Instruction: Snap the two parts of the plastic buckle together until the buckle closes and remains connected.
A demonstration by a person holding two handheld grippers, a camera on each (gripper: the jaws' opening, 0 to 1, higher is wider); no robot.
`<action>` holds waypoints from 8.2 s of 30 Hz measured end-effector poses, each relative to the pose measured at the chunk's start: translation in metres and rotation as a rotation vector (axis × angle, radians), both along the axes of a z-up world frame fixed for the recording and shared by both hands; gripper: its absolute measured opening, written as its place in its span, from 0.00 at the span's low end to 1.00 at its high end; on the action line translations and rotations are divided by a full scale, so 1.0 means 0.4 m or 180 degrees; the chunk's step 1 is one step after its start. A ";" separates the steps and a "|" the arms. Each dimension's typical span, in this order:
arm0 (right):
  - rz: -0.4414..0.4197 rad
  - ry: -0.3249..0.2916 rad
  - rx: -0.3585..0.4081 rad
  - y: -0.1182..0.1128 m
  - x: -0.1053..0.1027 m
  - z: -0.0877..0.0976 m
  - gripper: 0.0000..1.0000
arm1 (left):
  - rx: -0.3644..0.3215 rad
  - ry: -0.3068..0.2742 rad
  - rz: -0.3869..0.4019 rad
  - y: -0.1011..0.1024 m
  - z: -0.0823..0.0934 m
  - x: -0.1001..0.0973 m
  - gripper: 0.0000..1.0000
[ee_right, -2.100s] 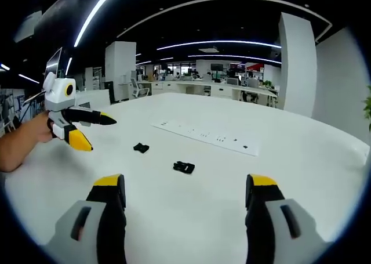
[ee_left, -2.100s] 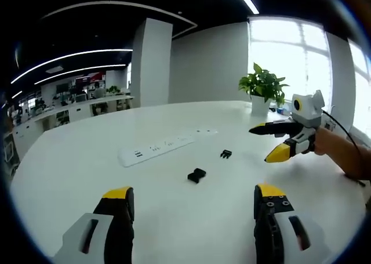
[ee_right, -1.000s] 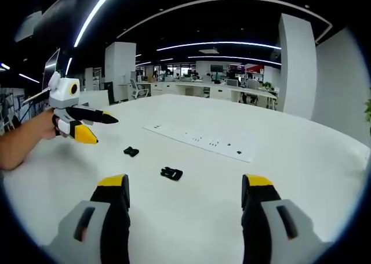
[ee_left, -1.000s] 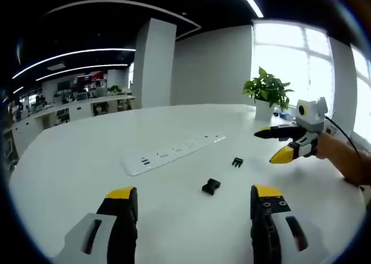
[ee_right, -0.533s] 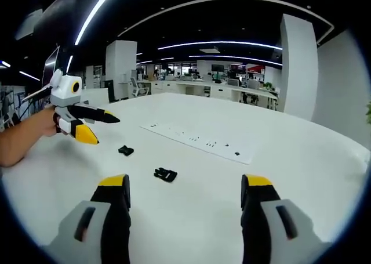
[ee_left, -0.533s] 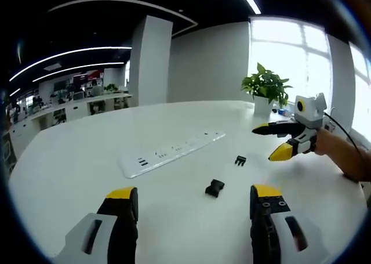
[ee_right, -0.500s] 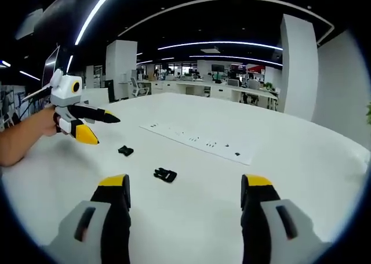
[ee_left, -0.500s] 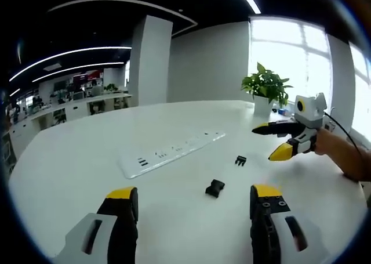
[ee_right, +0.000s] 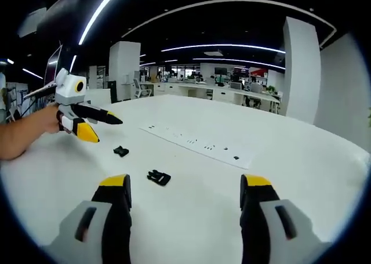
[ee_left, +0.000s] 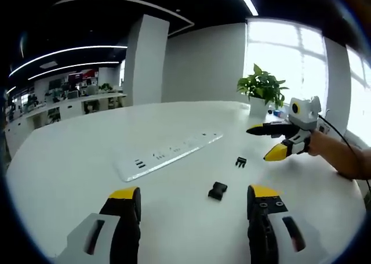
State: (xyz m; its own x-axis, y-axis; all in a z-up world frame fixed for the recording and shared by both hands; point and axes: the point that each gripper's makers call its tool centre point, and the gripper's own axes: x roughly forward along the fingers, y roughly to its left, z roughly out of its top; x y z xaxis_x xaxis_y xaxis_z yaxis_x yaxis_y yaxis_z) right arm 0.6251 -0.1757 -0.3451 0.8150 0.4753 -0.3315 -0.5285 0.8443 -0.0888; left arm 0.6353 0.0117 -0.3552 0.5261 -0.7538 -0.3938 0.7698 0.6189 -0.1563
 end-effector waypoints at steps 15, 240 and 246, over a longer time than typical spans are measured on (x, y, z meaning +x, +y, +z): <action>0.0047 0.0026 -0.0054 0.001 0.031 -0.003 0.76 | 0.0010 0.0014 -0.0103 -0.007 0.000 0.018 0.74; 0.2306 0.0419 -0.0117 0.148 -0.012 -0.036 0.11 | 0.0434 -0.0026 -0.1470 -0.127 -0.039 -0.083 0.10; 0.2280 0.0419 -0.0144 0.144 -0.016 -0.020 0.11 | 0.0469 -0.0041 -0.1499 -0.125 -0.035 -0.086 0.10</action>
State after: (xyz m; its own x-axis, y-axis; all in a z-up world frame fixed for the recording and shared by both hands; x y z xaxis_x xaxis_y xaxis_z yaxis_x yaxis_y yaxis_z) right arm 0.6189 -0.1180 -0.3531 0.2611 0.8606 -0.4373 -0.9587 0.2842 -0.0131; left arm 0.6010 -0.0383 -0.3694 0.1471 -0.8476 -0.5099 0.9725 0.2180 -0.0818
